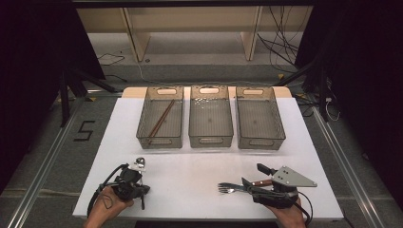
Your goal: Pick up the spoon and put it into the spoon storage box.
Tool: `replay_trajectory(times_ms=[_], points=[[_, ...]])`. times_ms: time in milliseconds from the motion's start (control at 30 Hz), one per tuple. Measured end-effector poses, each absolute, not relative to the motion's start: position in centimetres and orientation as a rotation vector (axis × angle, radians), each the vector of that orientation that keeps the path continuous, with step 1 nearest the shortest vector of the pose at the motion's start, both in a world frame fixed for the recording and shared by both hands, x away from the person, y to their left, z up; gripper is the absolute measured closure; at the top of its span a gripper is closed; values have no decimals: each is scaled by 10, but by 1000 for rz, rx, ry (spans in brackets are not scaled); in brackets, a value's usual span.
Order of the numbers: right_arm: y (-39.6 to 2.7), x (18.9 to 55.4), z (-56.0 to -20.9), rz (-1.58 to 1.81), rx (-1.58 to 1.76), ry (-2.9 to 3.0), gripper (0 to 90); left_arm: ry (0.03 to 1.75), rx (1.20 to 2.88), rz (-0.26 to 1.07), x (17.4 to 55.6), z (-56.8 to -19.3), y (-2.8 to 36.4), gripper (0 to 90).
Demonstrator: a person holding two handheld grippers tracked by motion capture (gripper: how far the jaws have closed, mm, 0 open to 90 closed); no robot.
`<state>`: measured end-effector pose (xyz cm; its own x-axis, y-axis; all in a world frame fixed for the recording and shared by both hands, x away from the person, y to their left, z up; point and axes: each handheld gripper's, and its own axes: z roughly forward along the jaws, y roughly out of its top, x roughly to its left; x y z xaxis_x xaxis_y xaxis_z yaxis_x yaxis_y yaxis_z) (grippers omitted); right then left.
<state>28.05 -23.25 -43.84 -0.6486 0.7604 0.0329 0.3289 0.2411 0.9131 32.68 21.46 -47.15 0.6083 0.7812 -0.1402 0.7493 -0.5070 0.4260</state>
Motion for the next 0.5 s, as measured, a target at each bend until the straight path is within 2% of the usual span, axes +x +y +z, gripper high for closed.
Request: replay_trajectory(times_ms=[267,500], points=[[-232,280,-438,1388,994,2099,287,1255,2429,87,330,-469,232,888],[-232,280,-438,1387,994,2102,287,1341,2427,148,333,-468,252,888]])
